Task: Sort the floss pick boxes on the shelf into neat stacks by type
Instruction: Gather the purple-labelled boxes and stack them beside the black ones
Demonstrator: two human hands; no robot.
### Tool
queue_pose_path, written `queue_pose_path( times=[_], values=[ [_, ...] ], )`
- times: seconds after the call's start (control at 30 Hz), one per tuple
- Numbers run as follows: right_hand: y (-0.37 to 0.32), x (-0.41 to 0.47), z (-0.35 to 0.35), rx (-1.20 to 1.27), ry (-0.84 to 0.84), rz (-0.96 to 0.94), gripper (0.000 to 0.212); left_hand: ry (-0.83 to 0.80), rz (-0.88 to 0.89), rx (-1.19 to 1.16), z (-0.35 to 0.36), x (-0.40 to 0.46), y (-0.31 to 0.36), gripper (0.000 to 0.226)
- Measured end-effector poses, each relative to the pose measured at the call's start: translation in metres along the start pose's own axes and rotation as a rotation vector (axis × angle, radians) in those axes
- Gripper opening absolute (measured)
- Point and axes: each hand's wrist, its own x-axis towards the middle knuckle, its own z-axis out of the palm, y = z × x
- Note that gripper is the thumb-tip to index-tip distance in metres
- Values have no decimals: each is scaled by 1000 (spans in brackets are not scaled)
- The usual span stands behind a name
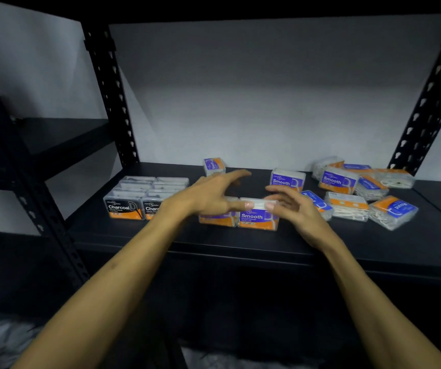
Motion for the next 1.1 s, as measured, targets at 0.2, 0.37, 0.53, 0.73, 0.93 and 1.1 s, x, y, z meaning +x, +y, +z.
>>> queue_pose_path(
  times=[0.2,0.37,0.53,0.73,0.93,1.1],
  values=[
    [-23,27,-28,-138,316,-129,25,143,-112,-109,-33,42,-24,36],
    [-9,74,-57,-814,278,-38,42,51,-397,-11,-53,99,-61,42],
    [10,103,-59,-956,61,179,52,-117,-593,-34,-42,133,-81,41],
    [13,123,-50,-836,25,168,51,-47,-663,-59,-18,155,-88,57],
    [28,122,-54,-754,48,129,52,-52,-626,-101,-13,157,-92,31],
    [30,120,-54,-769,43,114,53,-199,-596,-157,-16,147,-88,30]
  ],
)
